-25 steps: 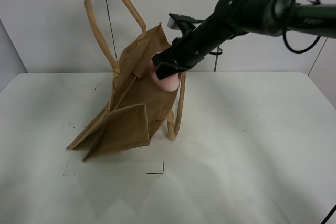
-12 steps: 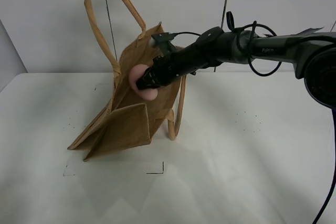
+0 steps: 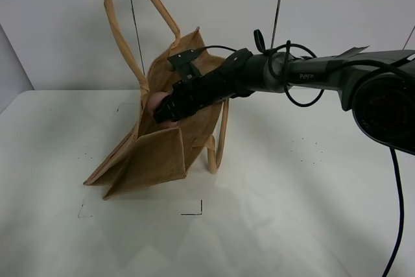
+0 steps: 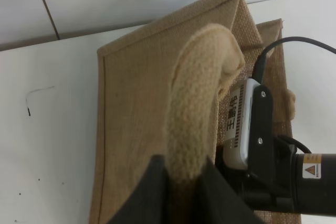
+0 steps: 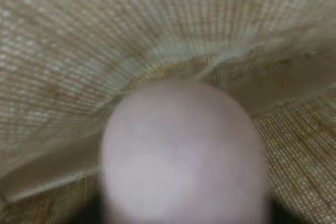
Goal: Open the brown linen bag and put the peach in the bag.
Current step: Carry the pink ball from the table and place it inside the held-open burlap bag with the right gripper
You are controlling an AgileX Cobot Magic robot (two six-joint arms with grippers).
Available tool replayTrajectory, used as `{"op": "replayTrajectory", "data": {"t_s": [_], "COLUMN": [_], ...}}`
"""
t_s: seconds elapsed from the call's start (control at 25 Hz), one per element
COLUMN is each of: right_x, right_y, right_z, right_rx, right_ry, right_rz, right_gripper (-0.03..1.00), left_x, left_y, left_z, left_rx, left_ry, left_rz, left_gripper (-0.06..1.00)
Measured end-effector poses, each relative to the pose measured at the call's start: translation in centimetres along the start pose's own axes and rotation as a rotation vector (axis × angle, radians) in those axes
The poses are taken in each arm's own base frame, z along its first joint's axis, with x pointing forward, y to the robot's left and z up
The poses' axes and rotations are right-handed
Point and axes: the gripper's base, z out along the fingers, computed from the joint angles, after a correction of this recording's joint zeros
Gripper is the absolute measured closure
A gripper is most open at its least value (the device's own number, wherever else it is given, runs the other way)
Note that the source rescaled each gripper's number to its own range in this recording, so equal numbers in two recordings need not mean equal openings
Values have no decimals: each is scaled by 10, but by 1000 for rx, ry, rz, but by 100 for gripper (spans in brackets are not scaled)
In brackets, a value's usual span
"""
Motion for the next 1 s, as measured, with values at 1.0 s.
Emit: {"op": "replayTrajectory", "data": {"t_s": [1.0], "right_x": [-44], "right_y": [14], "right_z": [-108], "right_rx": [156], "right_ry": [235], "right_rz": [63], "right_gripper": [-3], "left_x": [0], "left_y": [0], "left_z": [0], "left_rx": [0], "left_ry": [0], "left_rz": [0], "left_gripper": [94]}}
